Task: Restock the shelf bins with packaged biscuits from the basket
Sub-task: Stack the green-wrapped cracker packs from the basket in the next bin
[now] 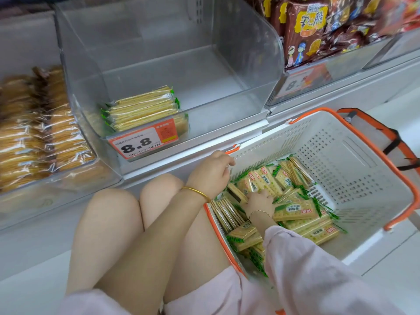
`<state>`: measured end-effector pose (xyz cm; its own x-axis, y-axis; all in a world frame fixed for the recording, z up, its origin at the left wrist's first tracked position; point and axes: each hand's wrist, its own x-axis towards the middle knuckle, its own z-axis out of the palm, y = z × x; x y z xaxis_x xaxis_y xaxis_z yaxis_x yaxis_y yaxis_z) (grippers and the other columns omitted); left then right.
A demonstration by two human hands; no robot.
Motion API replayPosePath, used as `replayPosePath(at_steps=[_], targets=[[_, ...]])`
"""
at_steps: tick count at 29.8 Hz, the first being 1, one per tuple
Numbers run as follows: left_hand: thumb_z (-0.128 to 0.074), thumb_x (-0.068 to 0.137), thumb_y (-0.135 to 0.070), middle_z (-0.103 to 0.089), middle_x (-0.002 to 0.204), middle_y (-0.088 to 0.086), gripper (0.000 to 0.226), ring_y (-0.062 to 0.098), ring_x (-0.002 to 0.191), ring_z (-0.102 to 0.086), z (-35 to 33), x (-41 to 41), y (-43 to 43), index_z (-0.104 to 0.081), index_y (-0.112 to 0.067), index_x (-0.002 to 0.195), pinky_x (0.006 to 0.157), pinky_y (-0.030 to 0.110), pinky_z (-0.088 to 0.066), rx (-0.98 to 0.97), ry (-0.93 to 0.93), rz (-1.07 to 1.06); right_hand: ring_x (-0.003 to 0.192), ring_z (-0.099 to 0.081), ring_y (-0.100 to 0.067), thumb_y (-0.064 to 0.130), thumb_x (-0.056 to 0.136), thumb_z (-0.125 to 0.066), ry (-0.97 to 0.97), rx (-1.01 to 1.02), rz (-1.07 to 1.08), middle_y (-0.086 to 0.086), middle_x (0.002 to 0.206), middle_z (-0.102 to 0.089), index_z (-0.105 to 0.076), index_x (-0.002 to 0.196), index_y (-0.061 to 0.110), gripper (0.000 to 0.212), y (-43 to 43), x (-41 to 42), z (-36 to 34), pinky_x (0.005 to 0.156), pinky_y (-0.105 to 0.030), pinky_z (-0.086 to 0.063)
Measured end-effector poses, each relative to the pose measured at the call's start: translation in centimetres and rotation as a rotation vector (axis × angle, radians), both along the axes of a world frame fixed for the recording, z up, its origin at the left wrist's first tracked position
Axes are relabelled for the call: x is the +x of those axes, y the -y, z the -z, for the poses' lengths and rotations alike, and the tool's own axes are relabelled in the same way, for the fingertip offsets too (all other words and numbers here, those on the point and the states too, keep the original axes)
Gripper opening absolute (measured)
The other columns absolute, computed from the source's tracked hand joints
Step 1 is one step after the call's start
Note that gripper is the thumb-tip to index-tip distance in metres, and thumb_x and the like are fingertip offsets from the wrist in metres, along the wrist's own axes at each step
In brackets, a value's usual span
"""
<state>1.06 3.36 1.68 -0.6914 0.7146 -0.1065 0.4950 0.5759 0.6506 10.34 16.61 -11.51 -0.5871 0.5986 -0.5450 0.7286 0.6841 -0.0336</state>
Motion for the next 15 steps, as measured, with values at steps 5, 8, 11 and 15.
replayPosePath(at_steps=[5, 8, 11, 15], targets=[[-0.043, 0.094, -0.009, -0.053, 0.122, 0.005, 0.029, 0.021, 0.104, -0.056, 0.0, -0.1, -0.1, -0.060, -0.012, 0.116, 0.090, 0.030, -0.044, -0.008, 0.023, -0.014, 0.105, -0.046, -0.028, 0.035, 0.088, -0.051, -0.158, -0.036, 0.013, -0.004, 0.098, -0.057, -0.058, 0.083, 0.020, 0.017, -0.7, 0.3, -2.2, 0.083, -0.036, -0.047], [-0.042, 0.097, -0.022, -0.064, 0.103, 0.009, 0.030, 0.026, 0.084, -0.066, -0.8, 0.2, -0.1, -0.051, -0.013, 0.124, 0.076, 0.039, -0.054, 0.012, 0.223, -0.105, 0.079, -0.049, -0.020, 0.031, 0.087, -0.057, -0.387, -0.194, 0.088, -0.005, 0.099, -0.050, -0.059, 0.080, 0.022, 0.012, -1.6, 0.9, -5.6, 0.065, -0.026, -0.043], [-0.039, 0.098, -0.039, -0.057, 0.108, 0.007, 0.049, 0.028, 0.078, -0.068, -2.2, 1.1, -0.4, -0.025, -0.022, 0.142, 0.065, 0.041, -0.059, -0.006, 0.552, -0.189, 0.079, -0.051, -0.017, 0.032, 0.086, -0.063, -0.550, -0.214, 0.035, -0.004, 0.108, -0.051, -0.064, 0.108, 0.012, 0.030, -1.4, 1.8, -9.7, 0.069, -0.025, -0.040], [-0.053, 0.090, -0.047, -0.054, 0.120, 0.009, 0.072, 0.027, 0.099, -0.065, -3.5, 2.1, -1.1, -0.012, -0.026, 0.145, 0.079, 0.047, -0.057, 0.160, 0.980, -0.356, 0.076, -0.049, -0.014, 0.034, 0.084, -0.066, -0.746, -0.165, -0.092, 0.001, 0.097, -0.048, -0.065, 0.102, 0.012, 0.029, 0.3, 2.3, -14.2, 0.066, -0.025, -0.037]])
